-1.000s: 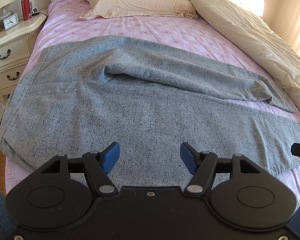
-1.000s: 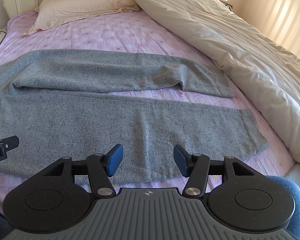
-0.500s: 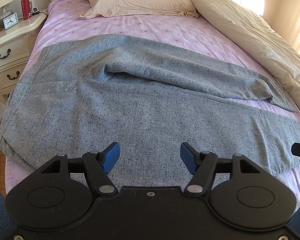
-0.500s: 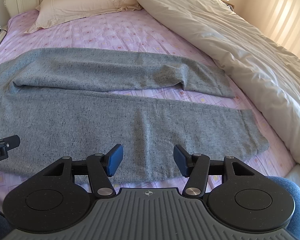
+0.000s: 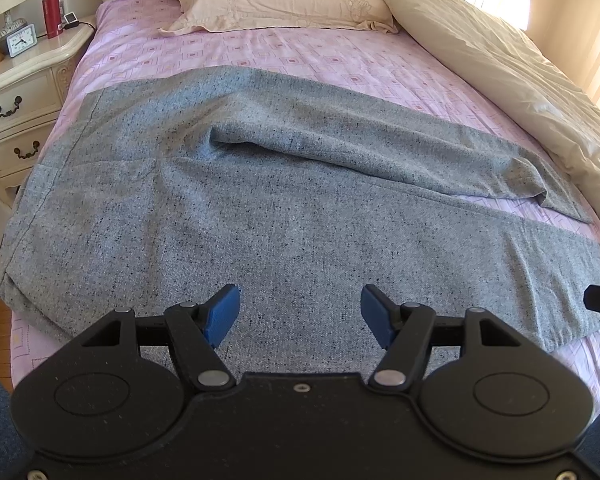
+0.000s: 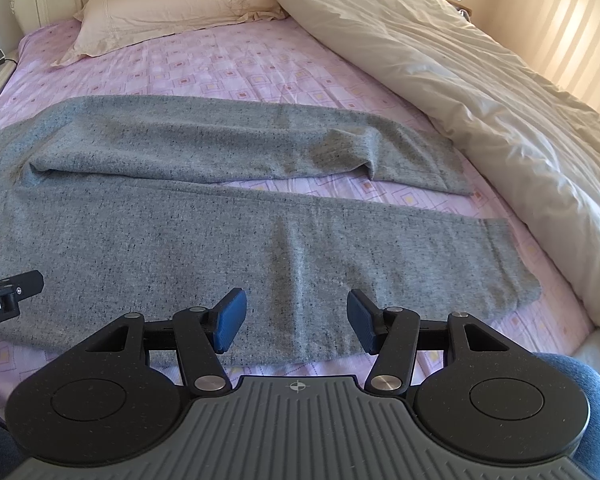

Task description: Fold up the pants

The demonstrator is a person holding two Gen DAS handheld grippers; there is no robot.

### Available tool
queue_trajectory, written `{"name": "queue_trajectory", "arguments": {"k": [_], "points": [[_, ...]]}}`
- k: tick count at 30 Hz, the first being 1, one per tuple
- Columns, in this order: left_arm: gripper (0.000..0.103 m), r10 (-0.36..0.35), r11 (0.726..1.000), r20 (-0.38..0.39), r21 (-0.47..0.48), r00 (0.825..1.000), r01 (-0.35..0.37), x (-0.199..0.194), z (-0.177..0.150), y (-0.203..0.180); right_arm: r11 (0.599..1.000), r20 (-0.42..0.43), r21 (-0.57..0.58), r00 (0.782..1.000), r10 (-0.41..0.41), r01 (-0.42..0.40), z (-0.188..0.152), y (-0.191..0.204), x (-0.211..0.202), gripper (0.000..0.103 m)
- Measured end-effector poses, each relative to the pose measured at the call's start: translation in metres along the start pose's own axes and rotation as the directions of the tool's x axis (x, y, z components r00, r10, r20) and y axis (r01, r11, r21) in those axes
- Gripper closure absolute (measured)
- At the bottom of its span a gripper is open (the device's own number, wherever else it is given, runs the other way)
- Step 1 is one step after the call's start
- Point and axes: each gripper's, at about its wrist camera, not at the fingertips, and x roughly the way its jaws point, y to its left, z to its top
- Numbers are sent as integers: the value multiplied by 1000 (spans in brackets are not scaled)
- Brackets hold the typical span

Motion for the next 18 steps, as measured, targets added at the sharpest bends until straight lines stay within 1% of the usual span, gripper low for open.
{"name": "queue_trajectory", "arguments": {"k": [2,6,9,10,11,14,18], "points": [[35,-4,1000,5,3,1000,4,-2,1,0,1000,-6,2,1000,18,-18,0,0,0,49],[35,-31,999,-25,-14,999,30,-1,8,4,994,-53,31,993,107,-106,8,-7,2,49],[35,-28,1000,-24,-4,999,28,-2,18,5,972,-75,89,972,222,-215,19,-18,1,49],[34,-21,1000,-15,9,1000,21,-3,22,4,965,-78,105,966,247,-239,24,-22,1,50],[34,-13,1000,-8,28,1000,13,-4,26,3,962,-74,112,964,256,-247,30,-26,0,50],[34,10,995,22,97,1000,-12,-5,43,-2,972,-29,101,976,215,-211,50,-37,-2,50],[34,31,988,79,145,996,-43,-5,67,-7,985,55,79,987,151,-155,78,-59,-2,50]]}}
